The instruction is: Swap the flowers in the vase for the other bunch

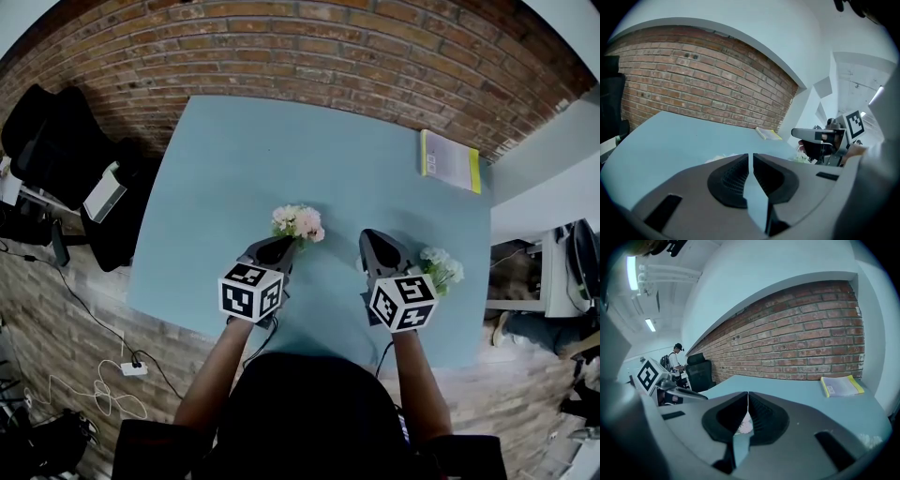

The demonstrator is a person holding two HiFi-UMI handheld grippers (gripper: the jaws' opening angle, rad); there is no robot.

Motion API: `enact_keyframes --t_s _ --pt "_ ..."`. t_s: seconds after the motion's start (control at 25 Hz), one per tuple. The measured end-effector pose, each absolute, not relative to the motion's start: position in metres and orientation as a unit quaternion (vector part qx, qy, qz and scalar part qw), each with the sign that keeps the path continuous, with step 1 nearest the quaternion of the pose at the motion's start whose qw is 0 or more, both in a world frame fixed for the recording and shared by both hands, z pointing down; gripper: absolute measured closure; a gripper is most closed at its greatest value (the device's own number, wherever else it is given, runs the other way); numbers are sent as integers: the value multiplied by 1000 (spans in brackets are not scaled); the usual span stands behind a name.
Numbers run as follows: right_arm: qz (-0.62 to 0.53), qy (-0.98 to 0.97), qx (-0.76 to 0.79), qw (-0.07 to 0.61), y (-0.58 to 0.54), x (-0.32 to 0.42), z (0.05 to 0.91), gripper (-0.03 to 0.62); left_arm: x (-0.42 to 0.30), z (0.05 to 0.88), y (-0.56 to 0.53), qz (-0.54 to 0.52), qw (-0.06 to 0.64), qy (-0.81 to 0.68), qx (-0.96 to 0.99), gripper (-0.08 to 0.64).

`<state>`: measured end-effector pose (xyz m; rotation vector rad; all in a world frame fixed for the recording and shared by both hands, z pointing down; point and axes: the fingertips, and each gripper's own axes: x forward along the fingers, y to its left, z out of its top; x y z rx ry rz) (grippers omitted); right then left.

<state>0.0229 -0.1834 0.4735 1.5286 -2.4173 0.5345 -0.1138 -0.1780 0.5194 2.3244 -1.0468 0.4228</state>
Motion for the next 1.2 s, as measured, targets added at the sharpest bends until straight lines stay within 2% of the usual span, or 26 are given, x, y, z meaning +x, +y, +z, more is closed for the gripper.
enact_keyframes --t_s 1.2 --pt "241 -817 505 139 -211 19 520 577 -116 607 -217 297 314 -362 826 367"
